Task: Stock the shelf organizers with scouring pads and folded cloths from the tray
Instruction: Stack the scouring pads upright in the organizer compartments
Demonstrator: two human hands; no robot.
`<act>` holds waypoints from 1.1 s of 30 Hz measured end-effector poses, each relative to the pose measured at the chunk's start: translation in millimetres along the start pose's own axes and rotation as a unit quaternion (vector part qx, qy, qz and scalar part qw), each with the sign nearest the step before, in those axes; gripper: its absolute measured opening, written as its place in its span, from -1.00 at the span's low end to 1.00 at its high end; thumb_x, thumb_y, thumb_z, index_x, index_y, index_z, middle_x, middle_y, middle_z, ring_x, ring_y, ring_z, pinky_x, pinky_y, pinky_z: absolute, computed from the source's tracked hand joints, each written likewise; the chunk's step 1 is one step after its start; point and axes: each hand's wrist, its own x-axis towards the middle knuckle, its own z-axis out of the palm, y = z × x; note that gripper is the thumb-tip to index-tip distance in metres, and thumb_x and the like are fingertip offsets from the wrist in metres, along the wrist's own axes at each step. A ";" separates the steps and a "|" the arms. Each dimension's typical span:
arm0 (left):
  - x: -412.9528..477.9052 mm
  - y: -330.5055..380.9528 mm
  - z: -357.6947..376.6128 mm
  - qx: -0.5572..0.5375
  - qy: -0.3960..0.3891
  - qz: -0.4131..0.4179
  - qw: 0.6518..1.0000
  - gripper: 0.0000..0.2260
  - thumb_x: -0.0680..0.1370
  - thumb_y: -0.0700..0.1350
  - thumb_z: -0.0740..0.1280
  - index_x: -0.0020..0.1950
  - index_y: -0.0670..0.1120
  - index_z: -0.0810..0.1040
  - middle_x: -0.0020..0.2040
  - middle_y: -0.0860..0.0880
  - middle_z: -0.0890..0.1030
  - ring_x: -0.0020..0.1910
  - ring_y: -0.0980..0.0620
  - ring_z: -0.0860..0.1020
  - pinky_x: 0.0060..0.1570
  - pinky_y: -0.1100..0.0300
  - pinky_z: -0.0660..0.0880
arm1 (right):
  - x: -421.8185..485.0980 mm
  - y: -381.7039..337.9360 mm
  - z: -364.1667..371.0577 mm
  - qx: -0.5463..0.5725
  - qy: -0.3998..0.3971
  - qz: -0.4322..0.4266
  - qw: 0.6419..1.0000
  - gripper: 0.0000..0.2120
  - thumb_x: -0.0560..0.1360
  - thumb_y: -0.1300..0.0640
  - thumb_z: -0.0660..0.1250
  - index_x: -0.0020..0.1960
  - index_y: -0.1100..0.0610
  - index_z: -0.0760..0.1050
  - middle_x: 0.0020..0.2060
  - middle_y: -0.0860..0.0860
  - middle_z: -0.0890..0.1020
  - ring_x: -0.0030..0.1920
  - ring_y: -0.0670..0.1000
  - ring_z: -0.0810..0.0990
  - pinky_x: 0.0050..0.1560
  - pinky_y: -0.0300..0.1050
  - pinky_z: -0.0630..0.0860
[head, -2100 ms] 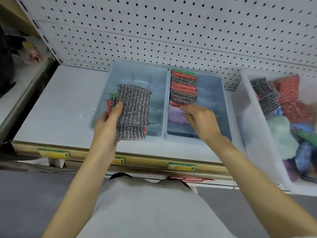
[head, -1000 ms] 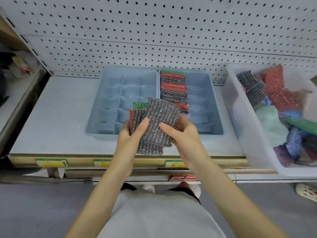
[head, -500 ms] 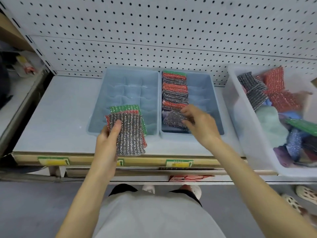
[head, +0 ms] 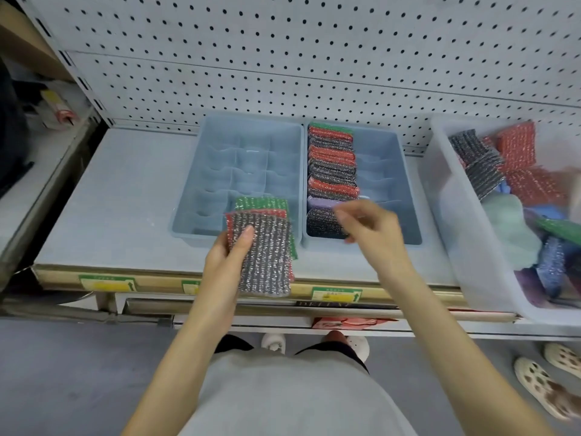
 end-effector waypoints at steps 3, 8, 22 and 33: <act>-3.0 -3.0 13.7 0.012 -0.036 0.009 0.999 -0.69 0.43 0.08 0.32 0.14 0.03 0.53 0.01 0.05 0.69 0.01 0.07 0.65 0.05 0.08 0.53 | -36.3 -17.1 22.4 0.078 -0.127 0.082 0.985 -0.78 0.49 0.13 0.37 0.12 0.11 0.50 -0.08 0.06 0.62 -0.19 -0.09 0.62 -0.24 -0.22 0.58; -3.3 -4.6 23.1 0.026 -0.058 0.018 0.998 -0.64 0.38 0.13 0.33 0.15 0.09 0.52 0.04 0.05 0.68 0.05 0.05 0.64 0.12 -0.01 0.54 | -49.9 -16.5 35.4 0.103 -0.041 0.088 0.990 -0.67 0.38 0.14 0.50 0.03 0.00 0.43 -0.13 -0.07 0.60 -0.21 -0.24 0.58 -0.23 -0.28 0.55; 0.7 -7.8 19.4 0.016 -0.026 0.001 1.000 -0.84 0.59 0.06 0.20 0.10 0.11 0.53 -0.06 0.16 0.69 -0.05 0.18 0.65 -0.01 0.15 0.52 | -47.2 10.3 25.9 0.144 -0.017 0.135 0.980 -0.72 0.45 0.05 0.42 0.07 0.11 0.44 0.03 0.17 0.60 0.03 0.07 0.58 0.03 -0.01 0.53; 7.2 -7.8 -5.6 0.026 0.017 0.001 1.000 -0.83 0.61 0.03 0.19 0.13 0.07 0.52 0.04 0.09 0.66 0.01 0.13 0.63 0.04 0.12 0.51 | 22.7 43.1 -9.1 -0.317 0.007 -0.195 0.928 -0.86 0.49 0.25 0.37 0.05 0.19 0.54 -0.15 0.04 0.58 -0.13 0.12 0.52 -0.12 -0.08 0.41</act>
